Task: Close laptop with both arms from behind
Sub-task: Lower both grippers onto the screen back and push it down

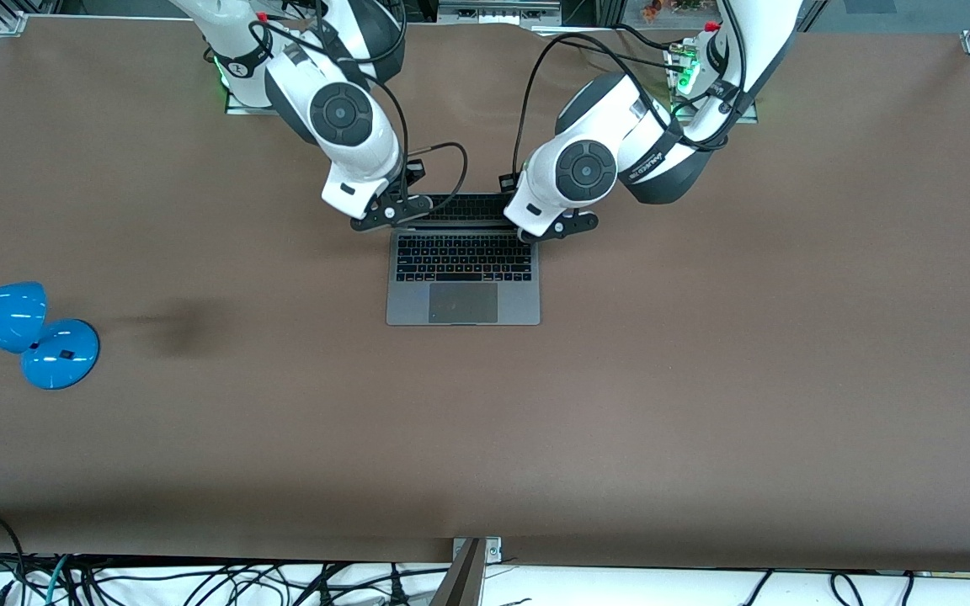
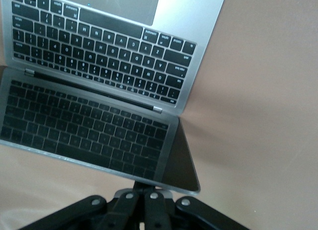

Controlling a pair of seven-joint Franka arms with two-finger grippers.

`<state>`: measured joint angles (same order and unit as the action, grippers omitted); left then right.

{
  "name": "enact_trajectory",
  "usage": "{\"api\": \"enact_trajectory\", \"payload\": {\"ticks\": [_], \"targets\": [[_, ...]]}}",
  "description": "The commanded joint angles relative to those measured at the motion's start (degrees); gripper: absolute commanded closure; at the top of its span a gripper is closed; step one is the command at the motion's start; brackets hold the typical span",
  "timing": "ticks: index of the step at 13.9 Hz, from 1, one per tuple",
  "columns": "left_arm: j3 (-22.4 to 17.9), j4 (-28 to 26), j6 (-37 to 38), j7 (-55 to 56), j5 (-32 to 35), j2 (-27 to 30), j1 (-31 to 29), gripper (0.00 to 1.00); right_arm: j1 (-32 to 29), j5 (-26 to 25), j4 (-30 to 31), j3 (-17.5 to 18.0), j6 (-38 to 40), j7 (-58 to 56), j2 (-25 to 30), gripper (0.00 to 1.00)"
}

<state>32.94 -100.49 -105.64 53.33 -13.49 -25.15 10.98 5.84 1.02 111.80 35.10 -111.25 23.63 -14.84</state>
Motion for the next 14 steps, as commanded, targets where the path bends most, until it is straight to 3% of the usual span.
{"api": "enact_trajectory", "payload": {"ticks": [1, 8, 14], "targets": [[0.02, 1.09, -1.84, 0.81, 2.15, -1.48, 0.00, 1.00, -0.13, -1.90, -2.81, 0.14, 0.07, 0.28, -2.82, 1.00], [-1.65, 4.78, -4.22, 0.81, 4.53, -5.61, 0.18, 1.00, -0.04, -5.41, -9.31, -1.97, -0.10, 0.28, -9.14, 1.00], [-3.23, 11.63, -4.22, 0.81, 6.99, -12.11, 0.62, 1.00, -0.04, -7.25, -15.03, -3.20, -0.19, 0.19, -14.76, 1.00]]}}
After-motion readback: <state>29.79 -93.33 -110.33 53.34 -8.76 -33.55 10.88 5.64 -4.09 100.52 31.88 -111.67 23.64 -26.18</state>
